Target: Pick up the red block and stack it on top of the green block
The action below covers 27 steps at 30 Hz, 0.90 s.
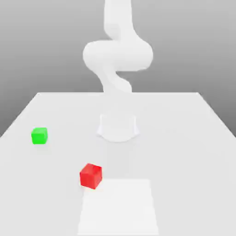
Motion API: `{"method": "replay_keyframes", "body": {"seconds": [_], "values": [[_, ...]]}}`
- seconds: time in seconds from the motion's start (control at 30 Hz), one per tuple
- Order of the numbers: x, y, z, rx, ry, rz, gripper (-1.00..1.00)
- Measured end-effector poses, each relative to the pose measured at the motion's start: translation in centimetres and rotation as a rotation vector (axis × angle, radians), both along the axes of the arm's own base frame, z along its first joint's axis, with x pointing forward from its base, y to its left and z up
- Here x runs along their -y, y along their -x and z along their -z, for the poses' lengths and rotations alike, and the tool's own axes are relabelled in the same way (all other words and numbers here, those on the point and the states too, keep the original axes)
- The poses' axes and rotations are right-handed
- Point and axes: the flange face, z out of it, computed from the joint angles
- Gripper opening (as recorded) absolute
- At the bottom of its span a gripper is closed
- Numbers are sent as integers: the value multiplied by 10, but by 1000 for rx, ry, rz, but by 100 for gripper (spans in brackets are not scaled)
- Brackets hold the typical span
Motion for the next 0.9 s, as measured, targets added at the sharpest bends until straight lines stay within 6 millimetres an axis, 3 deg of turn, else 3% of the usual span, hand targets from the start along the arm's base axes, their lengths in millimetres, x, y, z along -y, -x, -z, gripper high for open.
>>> {"method": "replay_keyframes", "body": {"seconds": [0.13,0.3,0.4,0.6,0.77,0.8,0.9], "values": [[19,-32,99,-147,-18,69,0],[44,-36,225,-330,-52,158,0],[57,-19,300,-448,-79,216,0],[74,44,452,-682,-145,332,0],[75,55,507,-710,-152,347,0],[75,56,514,-711,-152,347,-100],[75,55,514,-711,-152,347,-100]]}}
